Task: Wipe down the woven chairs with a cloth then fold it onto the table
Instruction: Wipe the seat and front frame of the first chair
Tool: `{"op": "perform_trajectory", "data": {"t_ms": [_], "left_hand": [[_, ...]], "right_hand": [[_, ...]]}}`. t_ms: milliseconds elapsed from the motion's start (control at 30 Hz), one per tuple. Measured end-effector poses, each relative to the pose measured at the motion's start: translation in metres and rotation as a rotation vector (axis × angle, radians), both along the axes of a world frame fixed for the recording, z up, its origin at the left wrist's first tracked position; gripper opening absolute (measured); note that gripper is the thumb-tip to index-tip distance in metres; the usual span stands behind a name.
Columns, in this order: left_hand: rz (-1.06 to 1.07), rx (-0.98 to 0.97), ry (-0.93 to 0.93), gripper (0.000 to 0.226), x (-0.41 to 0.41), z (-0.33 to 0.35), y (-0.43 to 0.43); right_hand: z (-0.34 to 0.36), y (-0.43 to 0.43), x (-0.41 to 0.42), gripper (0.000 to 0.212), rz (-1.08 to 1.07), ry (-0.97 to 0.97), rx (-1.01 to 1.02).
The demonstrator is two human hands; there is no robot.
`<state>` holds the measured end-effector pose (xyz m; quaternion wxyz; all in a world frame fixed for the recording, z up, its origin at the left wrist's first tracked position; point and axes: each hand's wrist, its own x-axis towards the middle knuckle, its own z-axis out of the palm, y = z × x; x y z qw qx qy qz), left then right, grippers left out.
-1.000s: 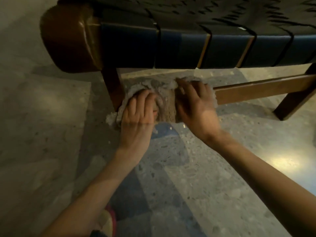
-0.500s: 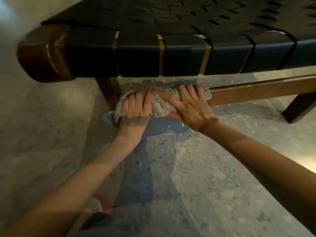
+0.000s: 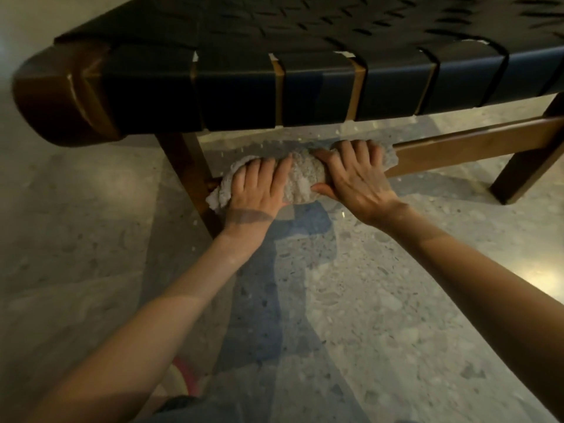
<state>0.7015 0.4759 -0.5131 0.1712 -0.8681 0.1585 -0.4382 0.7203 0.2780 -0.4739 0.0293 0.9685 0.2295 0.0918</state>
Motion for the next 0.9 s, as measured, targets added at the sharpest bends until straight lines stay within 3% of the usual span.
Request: {"op": "perform_trajectory", "data": {"t_ms": [167, 300, 467, 700, 900], "left_hand": [[0.034, 0.03, -0.073, 0.048, -0.003, 0.002, 0.019], [-0.009, -0.007, 0.065, 0.032, -0.005, 0.019, 0.023], [-0.023, 0.002, 0.305, 0.054, -0.012, 0.033, 0.028], [0.007, -0.009, 0.406, 0.058, 0.001, 0.038, 0.048], [0.056, 0.028, 0.496, 0.076, 0.018, 0.039, 0.078]], "right_hand": [[-0.003, 0.022, -0.004, 0.08, 0.003, -0.032, -0.031], [-0.002, 0.022, -0.002, 0.087, -0.02, 0.016, -0.059], [0.001, 0.025, 0.003, 0.081, -0.04, 0.044, 0.055], [0.0, 0.046, 0.013, 0.081, -0.034, 0.028, 0.056], [-0.006, 0.076, 0.028, 0.073, -0.038, -0.02, 0.057]]}}
